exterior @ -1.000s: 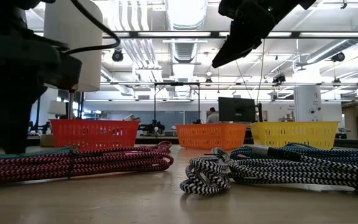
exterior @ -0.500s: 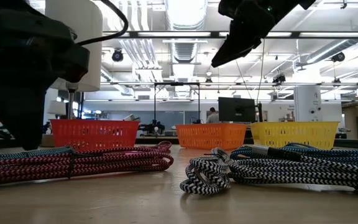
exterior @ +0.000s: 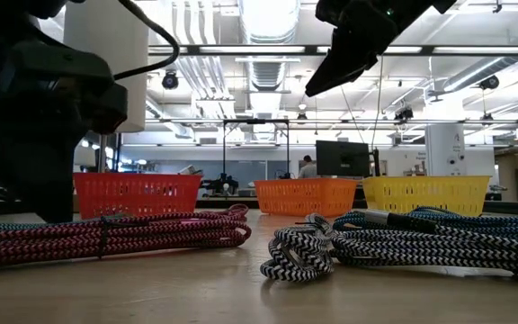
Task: Pick & Place USB Port
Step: Put the bottom left black and blue charger cable into the orange bin
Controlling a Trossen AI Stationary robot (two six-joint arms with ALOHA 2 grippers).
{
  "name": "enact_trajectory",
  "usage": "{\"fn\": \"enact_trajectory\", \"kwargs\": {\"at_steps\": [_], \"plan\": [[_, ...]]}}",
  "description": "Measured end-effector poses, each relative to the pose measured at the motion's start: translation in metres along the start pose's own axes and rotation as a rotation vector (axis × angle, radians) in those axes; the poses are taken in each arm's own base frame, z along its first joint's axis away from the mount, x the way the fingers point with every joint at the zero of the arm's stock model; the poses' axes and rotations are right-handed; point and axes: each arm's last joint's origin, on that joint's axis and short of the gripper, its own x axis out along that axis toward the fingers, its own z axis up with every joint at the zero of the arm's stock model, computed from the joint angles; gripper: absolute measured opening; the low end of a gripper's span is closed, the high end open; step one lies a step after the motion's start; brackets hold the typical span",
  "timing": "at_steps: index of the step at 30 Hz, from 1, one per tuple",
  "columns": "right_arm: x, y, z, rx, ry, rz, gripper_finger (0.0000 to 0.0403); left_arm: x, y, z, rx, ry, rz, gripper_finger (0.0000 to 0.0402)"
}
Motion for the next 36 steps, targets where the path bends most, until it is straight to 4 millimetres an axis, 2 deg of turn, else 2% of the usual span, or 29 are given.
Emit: {"fn": "enact_trajectory", "kwargs": {"at_steps": [8, 22, 33, 36], "plan": [[0.000, 0.000, 0.000, -0.003, 0.000, 0.000, 0.0187, -0.001, -0.004, 0.001, 0.038, -0.012, -0.021, 0.0077], [0.000, 0.000, 0.000, -0.002, -0.001, 0.000, 0.0187, 0.000, -0.012, 0.013, 0.174, -0.062, -0.117, 0.0164], [0.000, 0.000, 0.000, 0.000, -0.001, 0.000, 0.0187, 0.006, 0.000, 0.011, 0.167, -0.081, -0.078, 0.0167], [0.000, 0.000, 0.000, 0.000, -0.001, 0.000, 0.0187, 0.008, 0.002, 0.011, 0.165, -0.099, -0.086, 0.0157]]}}
